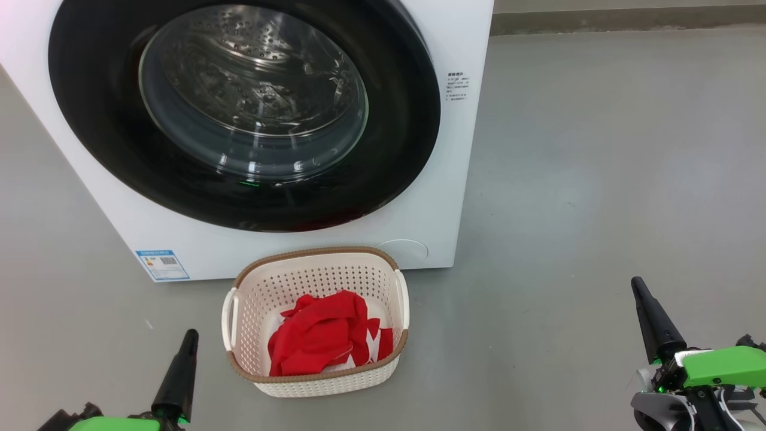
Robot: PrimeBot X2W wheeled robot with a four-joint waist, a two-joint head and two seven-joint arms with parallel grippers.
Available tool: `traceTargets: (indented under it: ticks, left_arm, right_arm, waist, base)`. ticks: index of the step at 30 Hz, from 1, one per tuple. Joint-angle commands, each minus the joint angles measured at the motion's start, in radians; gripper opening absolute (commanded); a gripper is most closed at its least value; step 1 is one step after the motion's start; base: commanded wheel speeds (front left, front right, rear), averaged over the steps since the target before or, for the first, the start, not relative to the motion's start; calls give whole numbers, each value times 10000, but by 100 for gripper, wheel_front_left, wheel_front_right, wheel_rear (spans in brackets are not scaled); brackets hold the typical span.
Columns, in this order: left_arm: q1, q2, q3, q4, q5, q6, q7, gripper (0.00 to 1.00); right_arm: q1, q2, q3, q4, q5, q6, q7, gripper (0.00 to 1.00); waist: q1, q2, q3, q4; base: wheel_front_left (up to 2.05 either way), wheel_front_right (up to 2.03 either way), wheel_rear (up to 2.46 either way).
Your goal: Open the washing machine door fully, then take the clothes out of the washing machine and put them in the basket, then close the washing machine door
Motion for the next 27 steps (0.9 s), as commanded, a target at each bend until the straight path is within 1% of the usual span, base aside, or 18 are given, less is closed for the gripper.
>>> traceTargets:
  ticks: [1, 27]
  left_arm:
    - [-402, 121, 344, -197, 68, -71, 63, 0]
    - [-408, 77, 407, -194, 121, -71, 114, 0]
  right_arm:
    - [-407, -86, 196, -244, -14, 4, 59, 0]
    - [-413, -39, 128, -240, -71, 4, 114, 0]
  waist:
    - [0, 0, 0, 0]
    - [0, 0, 0, 0]
  base:
    - [0, 0, 0]
    - [0, 0, 0]
